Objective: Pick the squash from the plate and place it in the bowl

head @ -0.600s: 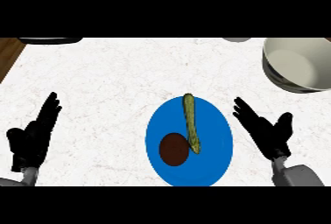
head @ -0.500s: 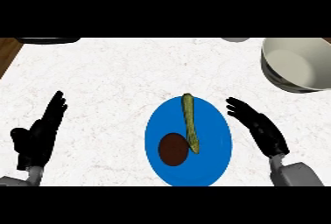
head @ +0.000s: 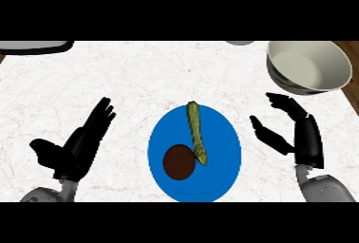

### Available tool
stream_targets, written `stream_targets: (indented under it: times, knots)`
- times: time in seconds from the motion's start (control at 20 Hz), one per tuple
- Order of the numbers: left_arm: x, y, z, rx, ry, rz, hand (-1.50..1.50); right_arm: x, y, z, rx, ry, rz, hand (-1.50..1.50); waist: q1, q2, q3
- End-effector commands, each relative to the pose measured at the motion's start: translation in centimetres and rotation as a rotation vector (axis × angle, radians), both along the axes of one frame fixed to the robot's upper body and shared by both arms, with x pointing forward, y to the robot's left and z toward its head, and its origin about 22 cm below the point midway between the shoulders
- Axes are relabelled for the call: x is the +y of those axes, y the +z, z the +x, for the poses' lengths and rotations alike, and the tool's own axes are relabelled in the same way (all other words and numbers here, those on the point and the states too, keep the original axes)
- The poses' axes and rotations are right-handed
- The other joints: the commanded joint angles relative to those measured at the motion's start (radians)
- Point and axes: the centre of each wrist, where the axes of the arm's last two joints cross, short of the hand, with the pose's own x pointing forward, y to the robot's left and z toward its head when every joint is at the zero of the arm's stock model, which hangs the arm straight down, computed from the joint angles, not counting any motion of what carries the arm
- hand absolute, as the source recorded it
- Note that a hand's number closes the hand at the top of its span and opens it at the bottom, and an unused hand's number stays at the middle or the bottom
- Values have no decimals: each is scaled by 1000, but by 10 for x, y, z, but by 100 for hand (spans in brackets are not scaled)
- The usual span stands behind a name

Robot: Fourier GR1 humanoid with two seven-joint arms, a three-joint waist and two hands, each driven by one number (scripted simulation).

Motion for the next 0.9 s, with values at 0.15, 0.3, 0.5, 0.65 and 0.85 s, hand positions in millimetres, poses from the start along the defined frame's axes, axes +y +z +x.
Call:
stream_targets:
  times: [0.15,0.3,0.5,0.65,0.85]
  knots:
    - [-22,1,0,4,-101,-76,0,74,6,-35,-118,78,-265,-150,46,5,1]
    - [-19,1,8,5,-85,-49,0,67,-14,-38,46,31,-465,-150,31,3,-5]
    - [-31,3,11,1,-103,-85,0,79,12,-17,203,-90,-580,-150,40,5,-4]
    - [-29,-4,5,13,-120,-74,0,107,32,-22,344,-108,-625,-150,51,4,-2]
    - [-27,3,12,5,-124,-80,0,164,67,-20,498,-112,-641,-150,76,10,2]
